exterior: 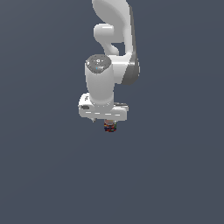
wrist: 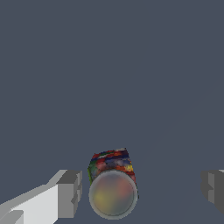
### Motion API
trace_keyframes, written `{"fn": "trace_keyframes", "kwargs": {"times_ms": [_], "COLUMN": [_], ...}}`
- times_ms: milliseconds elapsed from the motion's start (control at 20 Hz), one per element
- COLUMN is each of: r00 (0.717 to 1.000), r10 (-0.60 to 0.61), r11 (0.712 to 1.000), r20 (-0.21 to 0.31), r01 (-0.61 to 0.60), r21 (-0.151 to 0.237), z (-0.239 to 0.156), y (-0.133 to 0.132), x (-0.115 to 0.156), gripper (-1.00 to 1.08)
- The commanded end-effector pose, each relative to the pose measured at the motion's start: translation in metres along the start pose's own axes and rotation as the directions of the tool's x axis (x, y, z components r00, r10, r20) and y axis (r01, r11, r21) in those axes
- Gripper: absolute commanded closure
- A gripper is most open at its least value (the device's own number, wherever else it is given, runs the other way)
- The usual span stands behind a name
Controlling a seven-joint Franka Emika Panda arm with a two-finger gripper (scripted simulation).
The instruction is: Pick up the object and move it to a goal position.
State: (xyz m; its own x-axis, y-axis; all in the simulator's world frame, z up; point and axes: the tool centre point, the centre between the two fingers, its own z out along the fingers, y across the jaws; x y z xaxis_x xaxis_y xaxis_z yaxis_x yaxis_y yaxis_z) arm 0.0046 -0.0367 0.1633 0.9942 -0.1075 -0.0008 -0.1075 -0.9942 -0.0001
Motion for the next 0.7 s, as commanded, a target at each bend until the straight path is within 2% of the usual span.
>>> {"fn": "trace_keyframes", "kwargs": {"times_ms": [0,150,450,650], "r00": [1.000,1.000,0.999,0.999], "r10": [0.000,0.006,0.033,0.032], "r11": [1.000,1.000,0.999,0.999], "r20": [0.000,-0.007,-0.041,-0.040], "r01": [0.000,-0.006,-0.033,-0.032], "r21": [0.000,-0.001,-0.009,-0.009], "z": [0.000,-0.002,-0.014,-0.013], "y": [0.000,0.006,0.033,0.032], "x": [0.000,0.002,0.012,0.012], "gripper": [-0.92,-0.92,-0.92,-0.92]}}
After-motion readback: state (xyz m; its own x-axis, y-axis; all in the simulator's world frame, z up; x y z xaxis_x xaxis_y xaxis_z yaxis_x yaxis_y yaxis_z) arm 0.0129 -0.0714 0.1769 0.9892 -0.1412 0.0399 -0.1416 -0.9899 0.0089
